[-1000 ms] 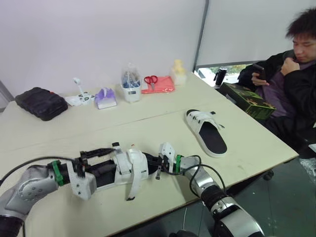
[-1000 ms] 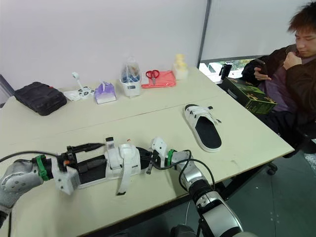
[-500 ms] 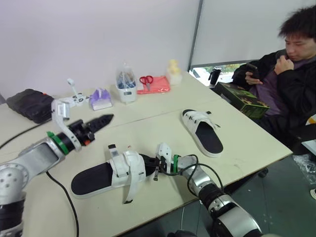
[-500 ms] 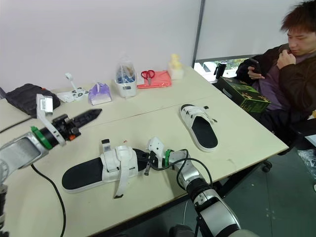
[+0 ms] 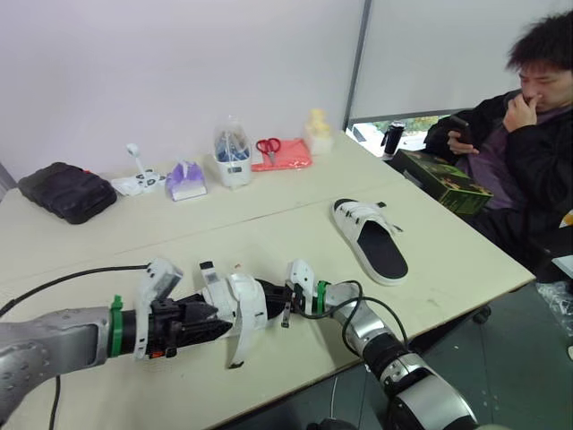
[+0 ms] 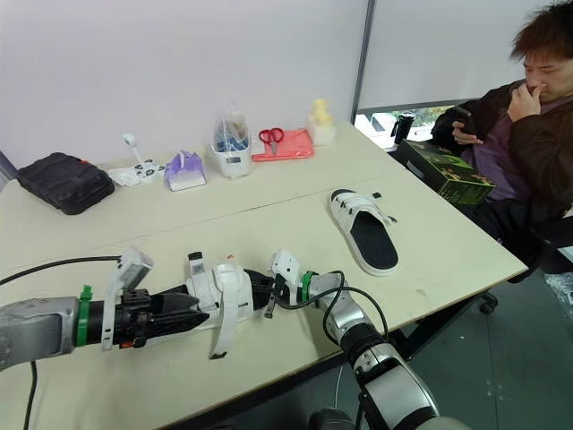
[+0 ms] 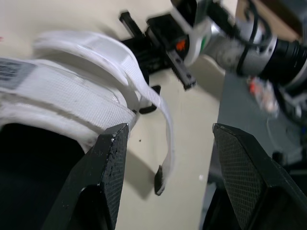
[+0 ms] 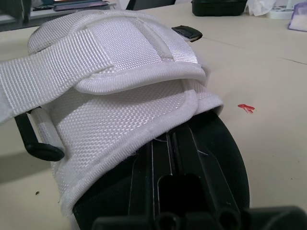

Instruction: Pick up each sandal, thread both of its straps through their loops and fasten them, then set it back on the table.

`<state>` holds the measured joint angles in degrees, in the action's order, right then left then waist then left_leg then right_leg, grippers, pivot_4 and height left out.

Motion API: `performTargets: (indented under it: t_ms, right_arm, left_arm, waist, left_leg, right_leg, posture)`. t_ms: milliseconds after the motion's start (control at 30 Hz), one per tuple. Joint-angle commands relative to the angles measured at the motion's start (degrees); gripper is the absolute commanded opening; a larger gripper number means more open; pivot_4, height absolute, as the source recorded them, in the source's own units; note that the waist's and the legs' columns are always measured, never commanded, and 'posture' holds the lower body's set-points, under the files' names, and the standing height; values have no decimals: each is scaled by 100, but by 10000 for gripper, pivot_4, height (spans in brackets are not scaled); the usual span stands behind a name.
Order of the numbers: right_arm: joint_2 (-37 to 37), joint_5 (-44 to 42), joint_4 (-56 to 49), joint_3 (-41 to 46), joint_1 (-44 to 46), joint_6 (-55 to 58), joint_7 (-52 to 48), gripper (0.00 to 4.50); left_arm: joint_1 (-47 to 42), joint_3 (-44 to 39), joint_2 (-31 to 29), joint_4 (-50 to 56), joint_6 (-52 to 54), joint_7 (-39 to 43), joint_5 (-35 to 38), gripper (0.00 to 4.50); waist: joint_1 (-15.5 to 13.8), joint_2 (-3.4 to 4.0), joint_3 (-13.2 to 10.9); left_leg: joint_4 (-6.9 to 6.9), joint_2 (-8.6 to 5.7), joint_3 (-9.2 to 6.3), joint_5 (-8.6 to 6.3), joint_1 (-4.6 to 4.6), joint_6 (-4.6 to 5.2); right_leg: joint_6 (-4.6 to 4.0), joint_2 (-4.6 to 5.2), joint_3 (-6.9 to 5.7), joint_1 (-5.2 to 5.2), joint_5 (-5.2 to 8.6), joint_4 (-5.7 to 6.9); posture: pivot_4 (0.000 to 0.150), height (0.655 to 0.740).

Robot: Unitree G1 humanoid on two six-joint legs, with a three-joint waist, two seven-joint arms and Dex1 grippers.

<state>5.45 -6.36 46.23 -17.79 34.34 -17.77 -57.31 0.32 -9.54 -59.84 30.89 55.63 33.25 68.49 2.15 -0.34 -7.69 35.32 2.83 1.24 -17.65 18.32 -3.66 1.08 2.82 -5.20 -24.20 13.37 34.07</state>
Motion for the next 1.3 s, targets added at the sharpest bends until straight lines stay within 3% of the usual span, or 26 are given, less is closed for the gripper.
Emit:
performTargets:
  t_ms: [33,367,667,767,900,967,1133,1300]
  right_arm:
    - [290,669,812,-360,-703,551,89,0]
    - [353,647,599,-330,-862,631,158,0]
    - [334,636,510,-327,-910,671,234,0]
    - [327,629,490,-326,-933,680,249,0]
    - [351,624,494,-315,-952,675,255,0]
    - [359,624,492,-316,-961,673,254,0]
    - [370,615,461,-307,-992,694,274,0]
    - [367,619,456,-310,-998,702,272,0]
  left_arm:
    - [-300,307,153,-93,-137,388,-426,28727]
    - [-444,648,177,-81,182,988,-738,28727]
    - [-852,1302,915,-229,225,716,-1355,28727]
    - [-1033,1543,1224,-357,236,563,-1644,20188]
    - [-1102,1460,1344,-390,310,484,-1776,479]
    - [-1097,1440,1371,-382,328,488,-1808,479]
    - [-1073,494,1448,-275,686,666,-571,479]
    - [-1693,-188,1848,-870,1040,-140,875,479]
  waist:
    - [-1,-4,2]
    - [-6,-7,3]
    - [-19,-14,3]
    - [-28,-17,5]
    - [-31,-19,5]
    - [-35,-19,5]
    - [-32,-24,4]
    - [-94,-34,4]
  left_leg:
    - [-3,0,1,2,0,3]
    - [-8,-1,0,6,2,19]
    - [-8,-3,0,6,6,21]
    - [-8,-6,0,6,6,21]
    - [-7,-7,1,7,8,22]
    - [-7,-7,0,7,6,23]
    - [-7,-6,0,6,7,23]
    - [-5,-11,-2,6,5,23]
  right_leg:
    - [0,-1,1,0,0,0]
    - [1,-1,4,-4,0,1]
    - [2,-1,8,-3,0,-1]
    - [3,-2,10,4,-1,0]
    - [4,-3,11,21,-1,2]
    - [3,-3,11,19,-1,3]
    - [3,-4,11,6,-1,2]
    - [4,-5,10,18,-1,1]
  posture:
    - [1500,7400]
    - [1500,7400]
    - [1500,7400]
    - [1500,7400]
    - [1500,7400]
    - [1500,7400]
    - [1500,7400]
    - [1500,7400]
